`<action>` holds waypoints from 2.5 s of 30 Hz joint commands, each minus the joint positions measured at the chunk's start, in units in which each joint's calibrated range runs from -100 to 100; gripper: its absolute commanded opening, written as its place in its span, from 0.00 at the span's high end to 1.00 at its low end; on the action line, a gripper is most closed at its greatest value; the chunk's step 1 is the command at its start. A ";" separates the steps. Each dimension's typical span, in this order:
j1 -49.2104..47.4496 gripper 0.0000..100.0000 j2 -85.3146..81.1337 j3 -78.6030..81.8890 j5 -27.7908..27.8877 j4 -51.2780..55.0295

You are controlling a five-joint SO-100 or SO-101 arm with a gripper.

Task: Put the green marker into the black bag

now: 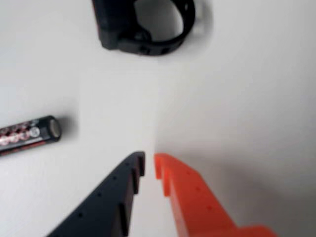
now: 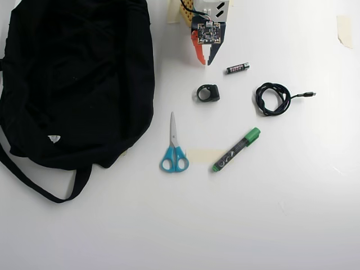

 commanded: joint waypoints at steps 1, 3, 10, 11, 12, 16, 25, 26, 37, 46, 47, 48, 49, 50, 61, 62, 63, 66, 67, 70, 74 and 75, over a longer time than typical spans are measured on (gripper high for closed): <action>-0.26 0.98 -0.50 1.26 0.15 2.06; -0.26 0.98 -0.50 1.26 0.15 2.06; -0.19 0.98 -0.50 1.26 0.15 2.06; -0.19 0.98 -0.50 1.26 0.15 2.06; -0.19 0.98 -0.50 1.26 0.15 2.06; -0.11 0.98 -0.25 0.90 0.10 0.86; -0.64 0.98 0.17 -6.74 0.10 -6.03; -0.71 0.98 0.17 -7.46 0.10 -6.89; -1.16 0.98 16.85 -20.93 -0.42 -21.62; -2.88 0.98 32.86 -35.13 -0.42 -32.65; -2.88 0.98 34.36 -36.48 -0.42 -33.94; -2.73 0.98 35.77 -37.83 -0.37 -35.15; -2.66 0.98 37.01 -39.08 -0.21 -36.27; -2.66 0.98 38.17 -40.25 -0.11 -37.47; -2.06 0.98 51.45 -49.06 0.15 -51.77; -1.53 0.98 53.03 -50.31 0.15 -52.72; -1.01 0.98 54.52 -51.66 0.15 -53.49; 0.19 0.98 59.34 -56.06 0.10 -55.39; 0.48 0.98 60.91 -57.50 0.10 -56.08; 1.16 0.98 64.98 -61.28 0.10 -58.49; 1.53 0.98 68.46 -63.79 0.10 -62.28; 1.53 0.98 68.96 -63.79 0.10 -63.48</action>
